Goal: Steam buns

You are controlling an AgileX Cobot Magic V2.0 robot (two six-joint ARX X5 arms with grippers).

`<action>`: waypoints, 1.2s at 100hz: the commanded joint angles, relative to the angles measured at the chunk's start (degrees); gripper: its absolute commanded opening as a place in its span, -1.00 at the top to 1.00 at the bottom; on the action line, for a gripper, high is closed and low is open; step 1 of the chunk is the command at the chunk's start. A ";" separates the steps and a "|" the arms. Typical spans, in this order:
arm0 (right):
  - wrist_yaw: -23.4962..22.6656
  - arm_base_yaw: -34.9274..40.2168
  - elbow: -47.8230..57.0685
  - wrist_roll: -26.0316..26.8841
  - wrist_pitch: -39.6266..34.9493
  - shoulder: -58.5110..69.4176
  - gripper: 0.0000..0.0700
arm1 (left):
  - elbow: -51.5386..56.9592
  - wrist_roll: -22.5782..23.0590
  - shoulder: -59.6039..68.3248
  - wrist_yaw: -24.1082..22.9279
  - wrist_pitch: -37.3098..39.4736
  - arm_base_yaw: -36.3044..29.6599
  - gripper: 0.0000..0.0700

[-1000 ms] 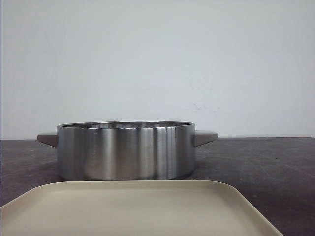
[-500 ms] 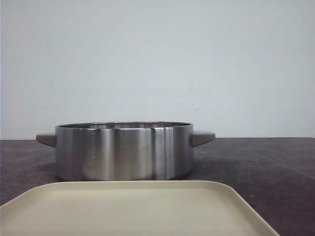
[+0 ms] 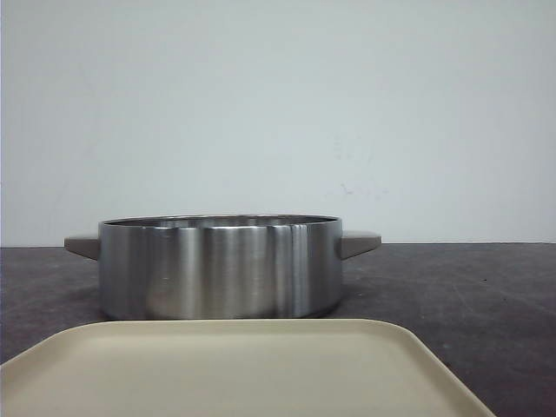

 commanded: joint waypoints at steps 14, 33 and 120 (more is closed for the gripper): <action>-5.22 -6.34 -8.48 2.71 -2.78 -8.70 0.97 | 0.70 0.31 0.28 -0.09 0.81 -0.33 1.00; -7.17 -6.32 -15.43 2.80 0.00 -9.81 0.97 | 0.70 0.31 0.28 -0.09 0.79 -0.31 1.00; -8.79 -6.27 -16.52 4.07 -3.45 -10.03 0.97 | 0.70 0.31 0.28 -0.09 0.81 -0.31 1.00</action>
